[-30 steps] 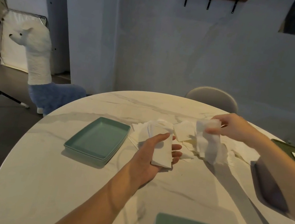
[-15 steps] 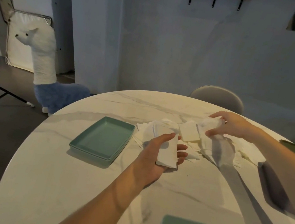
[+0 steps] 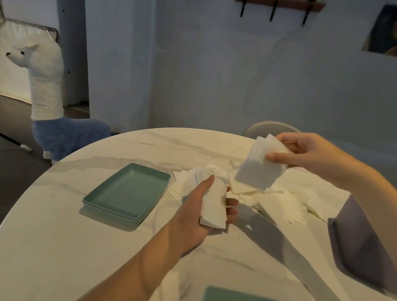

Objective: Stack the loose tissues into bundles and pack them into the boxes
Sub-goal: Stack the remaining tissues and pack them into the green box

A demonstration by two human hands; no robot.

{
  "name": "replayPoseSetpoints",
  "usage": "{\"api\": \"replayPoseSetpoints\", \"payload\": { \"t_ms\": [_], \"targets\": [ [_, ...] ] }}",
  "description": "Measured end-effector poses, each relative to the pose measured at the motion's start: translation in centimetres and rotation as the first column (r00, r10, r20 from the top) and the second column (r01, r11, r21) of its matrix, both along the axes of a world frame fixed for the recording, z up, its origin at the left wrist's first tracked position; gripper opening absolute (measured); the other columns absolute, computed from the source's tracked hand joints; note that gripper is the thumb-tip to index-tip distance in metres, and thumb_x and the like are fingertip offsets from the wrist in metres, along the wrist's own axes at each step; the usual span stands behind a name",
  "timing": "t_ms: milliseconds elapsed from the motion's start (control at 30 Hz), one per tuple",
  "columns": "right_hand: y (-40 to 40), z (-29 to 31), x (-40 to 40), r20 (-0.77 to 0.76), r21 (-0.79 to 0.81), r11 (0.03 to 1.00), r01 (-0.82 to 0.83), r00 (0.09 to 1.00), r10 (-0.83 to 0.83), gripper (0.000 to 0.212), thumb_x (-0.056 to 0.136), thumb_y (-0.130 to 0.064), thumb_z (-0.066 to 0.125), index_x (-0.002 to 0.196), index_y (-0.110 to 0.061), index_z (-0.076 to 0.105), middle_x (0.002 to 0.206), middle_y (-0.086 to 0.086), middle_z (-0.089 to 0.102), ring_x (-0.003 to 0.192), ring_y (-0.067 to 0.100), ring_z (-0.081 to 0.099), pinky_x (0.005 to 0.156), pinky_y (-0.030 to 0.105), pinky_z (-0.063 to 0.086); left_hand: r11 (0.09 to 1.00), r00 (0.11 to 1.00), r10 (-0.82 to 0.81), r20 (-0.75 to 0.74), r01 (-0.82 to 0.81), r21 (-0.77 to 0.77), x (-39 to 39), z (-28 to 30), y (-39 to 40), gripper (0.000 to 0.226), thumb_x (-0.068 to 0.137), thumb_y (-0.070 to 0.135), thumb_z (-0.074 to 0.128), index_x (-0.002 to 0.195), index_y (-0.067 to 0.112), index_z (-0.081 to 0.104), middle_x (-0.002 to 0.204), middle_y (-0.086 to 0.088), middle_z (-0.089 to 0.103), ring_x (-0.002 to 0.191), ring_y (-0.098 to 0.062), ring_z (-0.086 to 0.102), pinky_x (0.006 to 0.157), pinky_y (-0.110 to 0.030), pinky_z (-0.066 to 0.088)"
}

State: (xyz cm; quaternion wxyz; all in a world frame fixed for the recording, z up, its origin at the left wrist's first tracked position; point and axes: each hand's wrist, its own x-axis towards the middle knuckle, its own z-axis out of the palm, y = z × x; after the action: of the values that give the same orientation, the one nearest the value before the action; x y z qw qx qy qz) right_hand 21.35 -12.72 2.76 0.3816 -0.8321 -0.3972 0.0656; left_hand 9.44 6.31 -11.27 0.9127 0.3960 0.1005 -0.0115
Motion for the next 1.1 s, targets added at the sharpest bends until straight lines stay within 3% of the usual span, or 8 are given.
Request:
{"api": "replayPoseSetpoints", "payload": {
  "t_ms": [100,167,233,300,467,667,800,1100],
  "targets": [
    [0.7,0.3,-3.2,-0.154,0.075,0.982,-0.174,0.971,0.184,0.023,0.088,-0.022,0.073,0.108,-0.012,0.072,0.095,-0.002,0.076,0.090,0.013,0.069,0.083,0.024,0.052,0.998,0.998,-0.054,0.038,0.055,-0.036,0.2,-0.1,-0.5,0.052,0.102,0.054,0.051,0.127,0.013,0.070,0.113,-0.014,0.074,0.092,-0.031,0.070,0.083,-0.044,0.056],
    [1.7,-1.1,-4.5,-0.159,0.048,0.981,-0.187,0.968,0.192,0.023,0.086,-0.024,0.077,0.106,-0.014,0.074,0.095,-0.002,0.076,0.089,0.013,0.069,0.083,0.025,0.053,0.994,0.992,-0.099,0.084,0.103,-0.045,-0.1,0.2,-1.1,0.050,0.106,0.047,0.045,0.113,0.010,0.079,0.109,-0.015,0.075,0.095,-0.029,0.072,0.091,-0.046,0.057],
    [2.6,-3.0,-5.0,-0.141,-0.017,0.990,-0.140,0.981,0.136,0.027,0.083,-0.033,0.081,0.105,-0.019,0.075,0.095,-0.006,0.076,0.089,0.013,0.070,0.082,0.026,0.053,0.989,0.982,-0.141,0.124,0.145,-0.025,-0.4,0.4,-1.6,0.046,0.105,0.041,0.046,0.109,0.005,0.075,0.098,-0.017,0.070,0.093,-0.033,0.068,0.097,-0.054,0.055],
    [3.1,-4.6,-5.1,-0.135,-0.067,0.997,-0.036,0.990,0.027,0.033,0.078,-0.043,0.083,0.105,-0.026,0.075,0.095,-0.012,0.076,0.091,0.012,0.070,0.080,0.022,0.052,0.969,0.961,-0.242,0.133,0.246,-0.014,-0.8,0.7,-1.7,0.060,0.101,0.058,0.045,0.117,0.006,0.070,0.100,-0.020,0.069,0.092,-0.038,0.068,0.099,-0.061,0.049],
    [3.4,-6.0,-4.5,-0.095,-0.073,0.989,0.131,0.986,-0.138,0.031,0.076,-0.045,0.084,0.100,-0.031,0.073,0.089,-0.020,0.074,0.086,0.006,0.069,0.068,0.012,0.046,0.939,0.930,-0.334,0.151,0.342,-0.033,-0.8,0.5,-1.1,0.083,0.083,0.082,0.054,0.123,0.012,0.073,0.107,-0.021,0.066,0.092,-0.035,0.066,0.093,-0.051,0.054],
    [3.2,-6.0,-3.8,0.037,-0.059,0.982,0.180,0.983,-0.178,0.024,0.086,-0.046,0.076,0.099,-0.026,0.076,0.096,-0.013,0.072,0.090,0.008,0.063,0.070,0.017,0.043,0.952,0.943,-0.307,0.131,0.303,0.048,-1.0,0.1,-1.8,0.042,0.097,0.031,0.069,0.128,0.004,0.061,0.100,-0.022,0.064,0.083,-0.032,0.063,0.079,-0.041,0.057],
    [2.6,-6.2,-2.9,0.021,-0.063,0.976,0.210,0.978,-0.209,0.017,0.095,-0.044,0.065,0.102,-0.032,0.076,0.101,-0.019,0.066,0.093,0.007,0.058,0.073,0.018,0.042,0.948,0.946,-0.316,0.078,0.311,0.064,-1.3,0.1,-1.9,0.037,0.099,0.023,0.064,0.127,-0.001,0.059,0.101,-0.019,0.068,0.082,-0.028,0.064,0.076,-0.036,0.055],
    [2.9,-6.8,-2.3,0.037,-0.009,0.972,0.237,0.971,-0.236,0.005,0.094,-0.041,0.067,0.094,-0.039,0.071,0.092,-0.027,0.061,0.090,0.006,0.058,0.074,0.017,0.044,0.928,0.933,-0.359,0.032,0.353,0.115,-1.4,0.1,-1.7,0.024,0.095,0.005,0.055,0.117,-0.003,0.062,0.098,-0.014,0.069,0.080,-0.022,0.064,0.077,-0.034,0.057]
  ]
}}
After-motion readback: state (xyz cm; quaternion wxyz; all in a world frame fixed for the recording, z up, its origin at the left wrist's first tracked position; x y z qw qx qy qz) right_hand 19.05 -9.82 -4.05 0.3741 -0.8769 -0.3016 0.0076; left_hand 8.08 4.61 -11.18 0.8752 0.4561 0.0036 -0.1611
